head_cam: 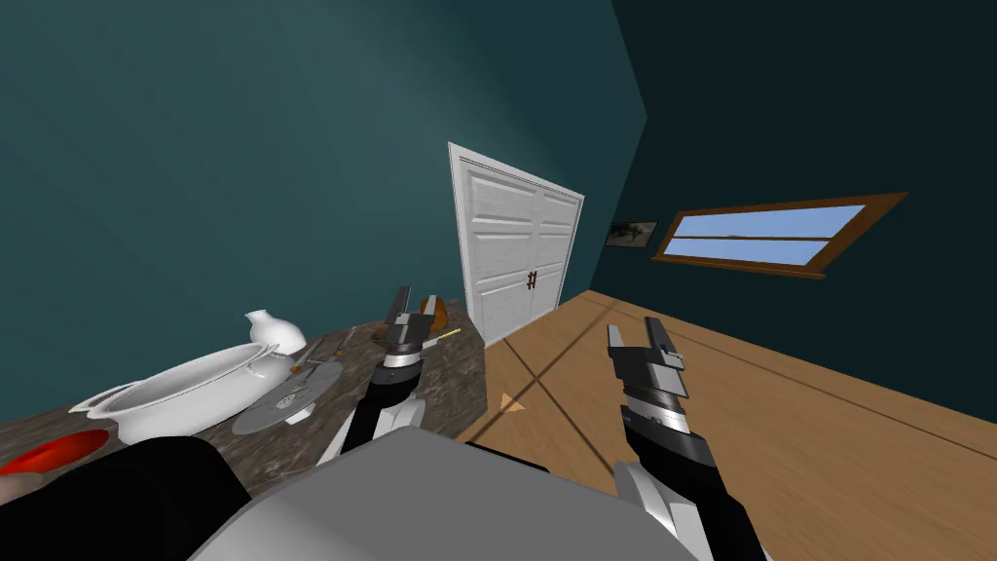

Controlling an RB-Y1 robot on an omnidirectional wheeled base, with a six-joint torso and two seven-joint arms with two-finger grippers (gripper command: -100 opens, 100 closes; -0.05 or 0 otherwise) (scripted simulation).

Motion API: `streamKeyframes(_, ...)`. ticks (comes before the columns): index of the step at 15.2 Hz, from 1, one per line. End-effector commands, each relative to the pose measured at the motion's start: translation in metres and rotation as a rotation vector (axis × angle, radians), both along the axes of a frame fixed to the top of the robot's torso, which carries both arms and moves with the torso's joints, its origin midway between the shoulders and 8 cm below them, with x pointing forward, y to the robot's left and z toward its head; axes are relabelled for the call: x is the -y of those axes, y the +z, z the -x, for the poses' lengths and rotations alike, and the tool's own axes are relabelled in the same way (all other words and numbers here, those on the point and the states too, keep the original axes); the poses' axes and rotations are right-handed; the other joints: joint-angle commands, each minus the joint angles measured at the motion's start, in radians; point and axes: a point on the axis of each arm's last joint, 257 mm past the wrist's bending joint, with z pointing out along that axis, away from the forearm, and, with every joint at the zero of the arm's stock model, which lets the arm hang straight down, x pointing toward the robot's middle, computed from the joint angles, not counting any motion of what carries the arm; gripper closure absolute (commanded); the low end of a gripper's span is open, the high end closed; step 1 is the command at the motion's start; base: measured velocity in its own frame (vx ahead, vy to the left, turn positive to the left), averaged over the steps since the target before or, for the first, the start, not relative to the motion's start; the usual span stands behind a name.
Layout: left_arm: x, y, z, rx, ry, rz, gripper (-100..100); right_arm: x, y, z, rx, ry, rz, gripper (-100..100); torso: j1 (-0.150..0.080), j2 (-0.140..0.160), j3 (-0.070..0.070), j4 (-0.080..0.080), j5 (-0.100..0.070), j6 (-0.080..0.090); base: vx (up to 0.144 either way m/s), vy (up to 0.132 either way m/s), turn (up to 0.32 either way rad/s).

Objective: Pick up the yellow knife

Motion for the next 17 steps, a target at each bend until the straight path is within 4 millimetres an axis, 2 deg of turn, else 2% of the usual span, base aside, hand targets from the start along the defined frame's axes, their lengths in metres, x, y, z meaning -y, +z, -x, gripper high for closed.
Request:
streamKeyframes(1,0.003,-0.003,-0.003,-0.02,-0.018,-0.029,-100,0.0,0.0,0.0,0.0,0.0,0.0,0,0.0,0.0,0.0,0.0,0.0,0.0,0.002,0.0,-0.016)
streamKeyframes(9,0.0,-0.027,-0.021,-0.147,-0.057,-0.095,-100,0.0,0.0,0.0,0.0,0.0,0.0,0,0.001,-0.001,-0.001,0.0,0.0,0.0,0.011,0.006,-0.045)
streamKeyframes(17,-0.028,-0.063,-0.043,-0.326,-0.045,-0.079,-100,0.0,0.0,0.0,0.0,0.0,0.0,0,0.001,-0.001,-0.001,0.0,0.0,0.0,0.016,0.009,-0.064)
